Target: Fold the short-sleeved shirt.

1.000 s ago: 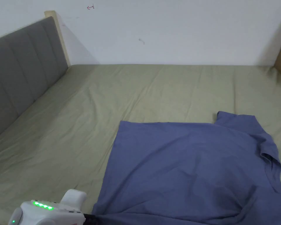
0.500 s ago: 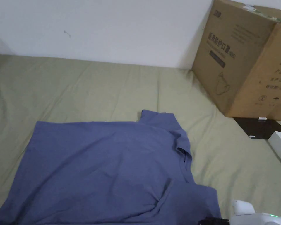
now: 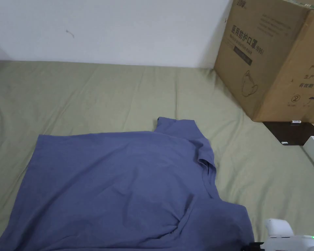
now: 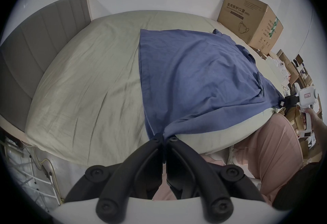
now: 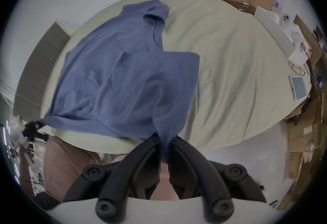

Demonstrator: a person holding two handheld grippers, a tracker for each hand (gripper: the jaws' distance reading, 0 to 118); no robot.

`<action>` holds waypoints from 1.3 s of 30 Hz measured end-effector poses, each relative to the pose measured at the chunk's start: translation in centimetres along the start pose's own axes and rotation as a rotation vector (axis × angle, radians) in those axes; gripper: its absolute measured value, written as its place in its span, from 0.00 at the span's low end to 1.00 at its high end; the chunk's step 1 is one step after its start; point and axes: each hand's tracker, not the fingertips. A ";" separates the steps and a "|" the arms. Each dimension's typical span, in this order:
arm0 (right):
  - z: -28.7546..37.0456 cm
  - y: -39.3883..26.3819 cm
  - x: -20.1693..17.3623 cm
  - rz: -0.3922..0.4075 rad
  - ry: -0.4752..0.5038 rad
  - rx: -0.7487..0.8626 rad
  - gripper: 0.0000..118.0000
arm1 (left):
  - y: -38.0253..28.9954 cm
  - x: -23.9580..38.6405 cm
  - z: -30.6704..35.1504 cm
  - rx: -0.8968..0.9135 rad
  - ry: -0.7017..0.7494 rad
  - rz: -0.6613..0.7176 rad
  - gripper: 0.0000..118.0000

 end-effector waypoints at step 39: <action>-5.1 19.6 -3.2 -0.079 -0.017 0.269 0.95 | 15.3 -3.1 -9.7 0.128 0.033 0.183 0.91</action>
